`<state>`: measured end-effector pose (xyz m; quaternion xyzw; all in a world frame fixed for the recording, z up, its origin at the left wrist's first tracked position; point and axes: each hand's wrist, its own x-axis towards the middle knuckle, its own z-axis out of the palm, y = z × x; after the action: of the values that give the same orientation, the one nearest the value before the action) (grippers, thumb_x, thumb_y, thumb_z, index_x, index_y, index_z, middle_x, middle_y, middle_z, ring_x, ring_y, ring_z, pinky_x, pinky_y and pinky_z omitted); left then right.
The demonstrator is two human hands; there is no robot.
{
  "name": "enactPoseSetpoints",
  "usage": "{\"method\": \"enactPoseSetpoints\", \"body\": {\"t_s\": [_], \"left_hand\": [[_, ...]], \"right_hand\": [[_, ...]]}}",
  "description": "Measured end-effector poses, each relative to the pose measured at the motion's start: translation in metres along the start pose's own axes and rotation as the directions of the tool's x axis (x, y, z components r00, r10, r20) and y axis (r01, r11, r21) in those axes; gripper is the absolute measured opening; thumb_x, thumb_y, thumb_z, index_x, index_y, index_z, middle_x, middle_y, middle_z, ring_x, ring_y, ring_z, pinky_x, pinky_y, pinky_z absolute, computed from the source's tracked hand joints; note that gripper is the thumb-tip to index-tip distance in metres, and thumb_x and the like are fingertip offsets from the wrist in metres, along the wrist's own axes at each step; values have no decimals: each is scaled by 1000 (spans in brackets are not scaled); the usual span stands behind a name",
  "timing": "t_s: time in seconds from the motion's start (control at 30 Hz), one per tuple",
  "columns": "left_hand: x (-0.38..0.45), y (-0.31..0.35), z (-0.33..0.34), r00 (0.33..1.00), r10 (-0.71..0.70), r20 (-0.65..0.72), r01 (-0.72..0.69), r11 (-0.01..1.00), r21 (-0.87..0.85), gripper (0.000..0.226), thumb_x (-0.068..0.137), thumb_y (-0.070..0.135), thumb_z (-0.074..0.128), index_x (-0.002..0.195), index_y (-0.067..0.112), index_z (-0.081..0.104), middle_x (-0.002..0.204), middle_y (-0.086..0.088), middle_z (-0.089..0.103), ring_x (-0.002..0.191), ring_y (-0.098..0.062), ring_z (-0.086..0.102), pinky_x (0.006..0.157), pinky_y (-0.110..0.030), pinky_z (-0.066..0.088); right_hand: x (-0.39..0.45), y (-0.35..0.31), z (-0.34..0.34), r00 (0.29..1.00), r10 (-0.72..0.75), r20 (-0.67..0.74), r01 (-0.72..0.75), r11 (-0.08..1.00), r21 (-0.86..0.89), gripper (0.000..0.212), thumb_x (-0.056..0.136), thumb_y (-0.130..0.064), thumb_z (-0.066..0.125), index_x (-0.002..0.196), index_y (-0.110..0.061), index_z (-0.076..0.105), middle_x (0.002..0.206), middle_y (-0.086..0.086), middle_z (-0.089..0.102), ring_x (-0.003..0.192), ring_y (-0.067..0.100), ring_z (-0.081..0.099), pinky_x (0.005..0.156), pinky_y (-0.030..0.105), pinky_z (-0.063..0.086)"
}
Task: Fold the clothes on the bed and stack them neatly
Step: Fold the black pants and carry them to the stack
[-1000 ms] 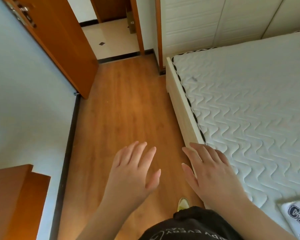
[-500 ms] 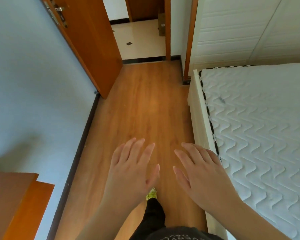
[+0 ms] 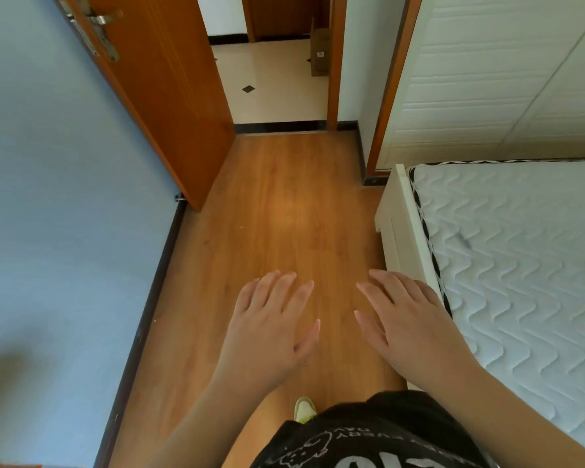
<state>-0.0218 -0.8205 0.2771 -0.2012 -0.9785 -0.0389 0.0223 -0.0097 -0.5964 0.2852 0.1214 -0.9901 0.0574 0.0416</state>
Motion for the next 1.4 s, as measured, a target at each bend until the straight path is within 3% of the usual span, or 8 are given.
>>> {"method": "enactPoseSetpoints", "body": {"t_s": [0.2,0.53,0.83,1.03,1.17,1.4], "left_hand": [[110,-27,7,995,102,-15,-102,995,2,53,98,54,36,139,23,49,141,-3,52,136,-24,42,111,-46,34],[320,-44,22,989,128,69,-131,990,46,55,97,56,34,140,24,49,142,0,52,137,-22,42,112,-44,32],[464,-71,24,980,195,42,-196,980,22,52,98,53,38,139,23,51,139,2,54,136,-19,42,113,-38,27],[560,-127,43,961,271,49,-270,963,-9,53,98,55,37,139,25,51,139,4,54,136,-17,42,114,-37,25],[631,-166,54,931,360,62,-358,933,-34,54,97,55,38,140,25,51,140,4,53,137,-18,40,115,-37,25],[747,-205,45,869,477,130,-470,879,-80,57,97,59,31,143,28,47,145,5,50,140,-17,38,117,-42,30]], "right_hand": [[89,54,4,996,79,-45,-79,997,2,50,97,-44,33,132,-17,56,129,5,59,117,25,58,96,42,48],[247,156,32,999,38,-12,-37,998,55,47,97,-42,35,126,-18,63,131,5,59,120,25,57,98,42,46],[376,220,44,999,-12,37,8,994,106,44,98,-42,37,129,-20,59,133,2,57,123,23,53,101,42,47],[467,238,73,997,62,40,-65,995,73,42,98,-43,39,130,-21,57,131,2,58,123,22,53,100,41,46],[533,245,86,991,127,39,-128,991,43,39,96,-42,50,128,-22,58,131,3,60,123,23,55,100,40,46],[621,259,83,962,270,38,-271,962,33,42,96,-45,41,126,-23,59,134,3,59,125,24,54,103,43,44]]}}
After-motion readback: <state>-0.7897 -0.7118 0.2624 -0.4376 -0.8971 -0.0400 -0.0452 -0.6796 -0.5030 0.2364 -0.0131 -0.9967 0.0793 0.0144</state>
